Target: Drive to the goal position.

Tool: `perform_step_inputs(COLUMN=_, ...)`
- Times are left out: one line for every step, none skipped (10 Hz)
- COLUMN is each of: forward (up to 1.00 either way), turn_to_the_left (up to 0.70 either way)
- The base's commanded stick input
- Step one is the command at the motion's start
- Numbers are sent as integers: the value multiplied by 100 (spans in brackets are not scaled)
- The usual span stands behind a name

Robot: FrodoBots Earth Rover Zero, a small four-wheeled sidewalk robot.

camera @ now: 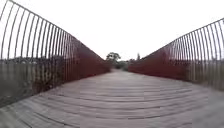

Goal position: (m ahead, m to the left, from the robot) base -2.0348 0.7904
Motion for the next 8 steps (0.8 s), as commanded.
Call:
perform_step_inputs(forward=100, turn_to_the_left=0)
perform_step_inputs(forward=100, turn_to_the_left=0)
perform_step_inputs(forward=100, turn_to_the_left=0)
perform_step_inputs(forward=100, turn_to_the_left=0)
perform_step_inputs(forward=100, turn_to_the_left=0)
perform_step_inputs(forward=100, turn_to_the_left=0)
perform_step_inputs(forward=100, turn_to_the_left=-40)
perform_step_inputs(forward=100, turn_to_the_left=-40)
